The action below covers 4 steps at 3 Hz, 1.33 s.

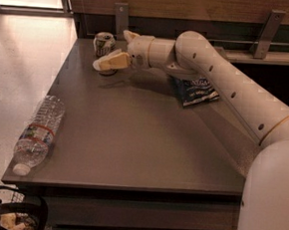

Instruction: Pick 7up can

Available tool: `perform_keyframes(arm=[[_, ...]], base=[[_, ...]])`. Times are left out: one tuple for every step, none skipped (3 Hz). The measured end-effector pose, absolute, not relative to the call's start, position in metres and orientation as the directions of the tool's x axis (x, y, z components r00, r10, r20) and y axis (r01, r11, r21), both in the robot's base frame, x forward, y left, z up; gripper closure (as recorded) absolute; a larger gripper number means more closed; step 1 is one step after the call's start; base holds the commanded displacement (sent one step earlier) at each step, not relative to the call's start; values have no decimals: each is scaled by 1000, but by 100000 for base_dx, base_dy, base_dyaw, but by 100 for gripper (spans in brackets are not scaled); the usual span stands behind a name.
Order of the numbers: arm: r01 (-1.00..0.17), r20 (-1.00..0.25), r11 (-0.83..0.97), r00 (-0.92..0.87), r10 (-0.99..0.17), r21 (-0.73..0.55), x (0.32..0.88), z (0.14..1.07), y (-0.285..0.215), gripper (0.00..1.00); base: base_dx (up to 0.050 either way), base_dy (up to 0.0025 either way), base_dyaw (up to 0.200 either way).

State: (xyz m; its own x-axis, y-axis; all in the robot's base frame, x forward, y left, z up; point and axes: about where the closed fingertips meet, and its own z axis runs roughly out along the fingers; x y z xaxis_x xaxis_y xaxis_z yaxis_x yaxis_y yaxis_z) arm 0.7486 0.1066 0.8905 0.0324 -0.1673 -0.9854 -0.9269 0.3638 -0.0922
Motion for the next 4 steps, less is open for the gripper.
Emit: perform_keyframes(arm=[[-933,-990,355,7,-140,-57,754,881,116,2],[-934,-990,352,9,-141,-59,753,882,118,25],[-936,-990,346,9,-141,-58,752,881,122,56],[-938,-990,342,9,-140,-57,751,881,125,78]], base=[[0,0,0],[0,0,0],[0,0,0],[0,0,0]])
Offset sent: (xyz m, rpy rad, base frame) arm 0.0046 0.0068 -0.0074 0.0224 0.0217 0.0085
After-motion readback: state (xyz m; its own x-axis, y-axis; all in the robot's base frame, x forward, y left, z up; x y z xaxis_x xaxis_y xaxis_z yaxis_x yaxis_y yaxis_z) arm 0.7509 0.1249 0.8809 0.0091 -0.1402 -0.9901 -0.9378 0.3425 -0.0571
